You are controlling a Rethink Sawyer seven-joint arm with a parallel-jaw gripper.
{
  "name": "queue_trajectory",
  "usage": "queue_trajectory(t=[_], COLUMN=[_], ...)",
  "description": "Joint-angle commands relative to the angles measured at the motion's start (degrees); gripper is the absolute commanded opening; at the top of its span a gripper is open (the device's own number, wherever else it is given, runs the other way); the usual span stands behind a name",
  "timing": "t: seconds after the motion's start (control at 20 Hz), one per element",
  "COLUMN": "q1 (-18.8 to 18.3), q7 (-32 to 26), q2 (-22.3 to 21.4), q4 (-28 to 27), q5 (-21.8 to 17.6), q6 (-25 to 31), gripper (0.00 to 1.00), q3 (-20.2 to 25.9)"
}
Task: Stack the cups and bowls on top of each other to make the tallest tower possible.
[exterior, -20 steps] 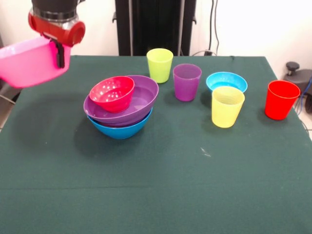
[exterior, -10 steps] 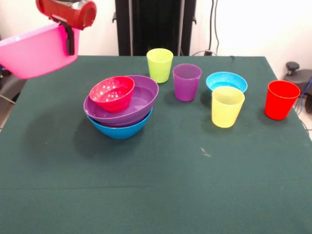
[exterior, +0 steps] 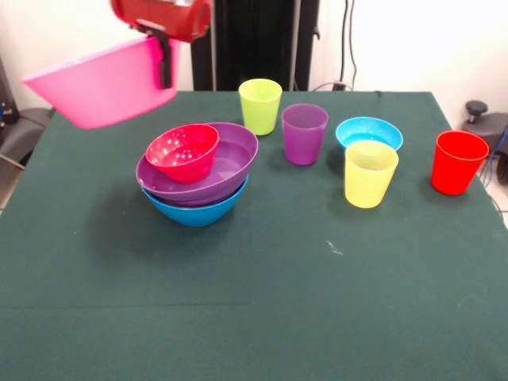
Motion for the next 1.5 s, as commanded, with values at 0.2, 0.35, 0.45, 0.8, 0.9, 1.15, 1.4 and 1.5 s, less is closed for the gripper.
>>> queue_trajectory(t=[0.2,0.35,0.45,0.8,0.9,1.15,1.4,1.5], q1=[6.34,7.13,7.66,7.73,7.61,7.45,7.28,7.53], q7=[12.77,12.93,12.96,12.69,12.44,11.96,11.58,11.93], q2=[2.66,3.1,3.48,4.81,4.9,5.75,6.59,7.05], q4=[6.6,7.63,7.88,8.95,9.11,9.77,10.32,10.79], q5=[4.1,4.38,4.27,4.31,4.38,4.44,4.57,4.82], q6=[-4.43,-6.4,-7.48,-10.96,-11.3,-12.83,-14.24,-15.05], gripper=[0.0,0.0,0.0,0.0,0.0,0.0,0.0,0.0], q3=[0.3,-0.24,-0.95,-1.64,-1.72,-2.37,-2.32,-2.21])
